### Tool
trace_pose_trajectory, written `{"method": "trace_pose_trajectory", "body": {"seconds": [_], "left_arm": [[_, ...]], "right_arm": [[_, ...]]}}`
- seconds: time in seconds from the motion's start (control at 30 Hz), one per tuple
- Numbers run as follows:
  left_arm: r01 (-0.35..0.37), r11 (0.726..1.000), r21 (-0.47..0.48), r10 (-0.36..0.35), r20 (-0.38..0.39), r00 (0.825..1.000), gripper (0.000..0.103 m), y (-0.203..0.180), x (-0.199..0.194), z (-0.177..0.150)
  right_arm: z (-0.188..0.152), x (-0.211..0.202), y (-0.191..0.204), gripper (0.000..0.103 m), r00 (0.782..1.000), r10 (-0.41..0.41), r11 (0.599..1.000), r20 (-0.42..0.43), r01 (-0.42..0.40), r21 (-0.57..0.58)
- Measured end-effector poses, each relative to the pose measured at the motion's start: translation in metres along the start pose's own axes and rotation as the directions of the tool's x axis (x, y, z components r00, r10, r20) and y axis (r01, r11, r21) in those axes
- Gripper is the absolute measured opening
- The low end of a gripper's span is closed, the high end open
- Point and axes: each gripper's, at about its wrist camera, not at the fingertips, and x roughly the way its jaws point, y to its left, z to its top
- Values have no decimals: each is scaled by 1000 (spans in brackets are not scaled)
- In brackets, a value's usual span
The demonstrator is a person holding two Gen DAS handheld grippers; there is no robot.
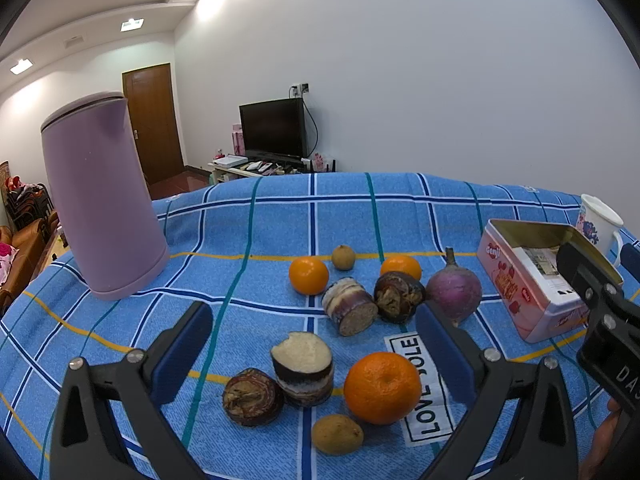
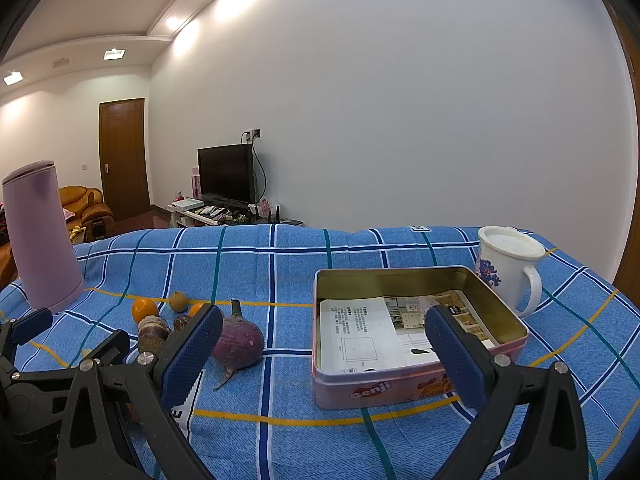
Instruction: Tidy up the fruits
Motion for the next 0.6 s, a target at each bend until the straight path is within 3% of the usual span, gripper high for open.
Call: {"method": "trace_pose_trajectory", "body": {"seconds": [0.6], "left_arm": [[1, 1000, 0, -1, -4, 1000, 103, 1, -1, -1]], "right_arm": [[0, 0, 1, 102, 1000, 2, 1000, 1, -2, -5]]}}
